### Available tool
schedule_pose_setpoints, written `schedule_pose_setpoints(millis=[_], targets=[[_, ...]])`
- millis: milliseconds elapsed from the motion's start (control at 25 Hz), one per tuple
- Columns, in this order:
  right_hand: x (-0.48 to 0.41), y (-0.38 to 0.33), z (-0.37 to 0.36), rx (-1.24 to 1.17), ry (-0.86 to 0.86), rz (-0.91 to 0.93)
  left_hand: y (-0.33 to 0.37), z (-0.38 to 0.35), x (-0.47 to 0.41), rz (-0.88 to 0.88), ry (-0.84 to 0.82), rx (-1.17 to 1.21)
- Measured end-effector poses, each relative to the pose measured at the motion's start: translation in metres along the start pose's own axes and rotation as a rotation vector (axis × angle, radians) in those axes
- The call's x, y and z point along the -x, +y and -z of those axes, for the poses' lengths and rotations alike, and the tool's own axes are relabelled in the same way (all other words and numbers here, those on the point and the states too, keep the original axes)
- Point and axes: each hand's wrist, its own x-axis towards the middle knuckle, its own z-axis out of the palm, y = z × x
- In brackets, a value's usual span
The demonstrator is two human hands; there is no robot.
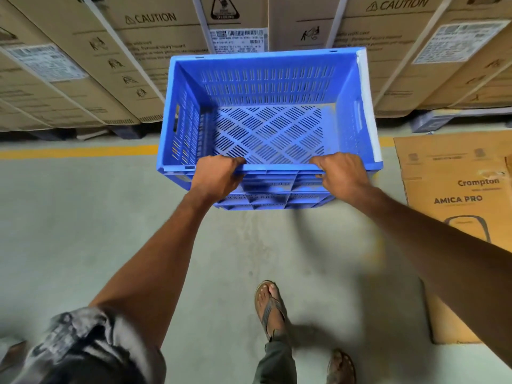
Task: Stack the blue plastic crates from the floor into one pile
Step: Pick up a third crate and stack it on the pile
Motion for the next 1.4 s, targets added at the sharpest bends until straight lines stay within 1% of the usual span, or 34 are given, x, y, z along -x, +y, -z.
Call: schedule_pose_setpoints(millis=[200,440,520,680,800,880,920,960,1000,1040,1080,1160,1200,1240,1320,1360,1400], targets=[[0.009,0.001,-0.01,0.0,-0.082,-0.029,0.01,-0.011,0.008,0.002,-0.056,-0.009],[0.003,0.004,-0.004,0.033,-0.158,0.014,0.002,-0.017,0.002,0.012,-0.158,-0.003],[0.001,0.005,-0.004,0.016,-0.164,0.014,0.001,-0.017,-0.001,0.037,-0.21,0.017],[0.0,0.005,-0.009,-0.029,-0.166,-0.007,0.001,-0.02,-0.002,0.066,-0.251,0.058],[-0.002,0.004,-0.005,-0.048,-0.23,0.0,0.001,-0.014,-0.002,0.038,-0.345,0.164],[0.001,0.006,0.001,-0.196,-0.261,0.018,-0.002,-0.005,0.003,0.078,-0.401,0.368],[0.004,0.007,0.005,-0.298,-0.258,0.011,-0.005,-0.001,0.006,0.14,-0.362,0.499],[0.006,0.01,0.008,-0.363,-0.219,0.006,-0.009,0.001,0.007,0.201,-0.26,0.58],[0.006,0.01,0.011,-0.377,-0.166,0.006,-0.013,0.002,0.006,0.238,-0.154,0.571],[0.003,0.007,0.013,-0.353,-0.112,0.007,-0.017,0.004,0.004,0.241,-0.091,0.491],[0.001,0.002,0.016,-0.325,-0.083,0.005,-0.019,0.007,0.001,0.219,-0.077,0.383],[-0.008,-0.018,0.022,-0.316,-0.085,0.019,-0.017,0.008,0.001,0.212,-0.079,0.241],[-0.013,-0.034,0.026,-0.324,-0.107,0.05,-0.016,0.008,0.004,0.25,-0.038,0.215],[-0.018,-0.05,0.028,-0.333,-0.133,0.095,-0.015,0.009,0.007,0.31,0.026,0.208],[-0.029,-0.085,0.027,-0.358,-0.202,0.203,-0.027,0.011,0.01,0.496,0.152,0.229],[-0.035,-0.1,0.026,-0.366,-0.247,0.251,-0.04,0.01,0.011,0.609,0.178,0.228],[-0.04,-0.112,0.024,-0.371,-0.3,0.286,-0.054,0.007,0.013,0.716,0.153,0.252]])
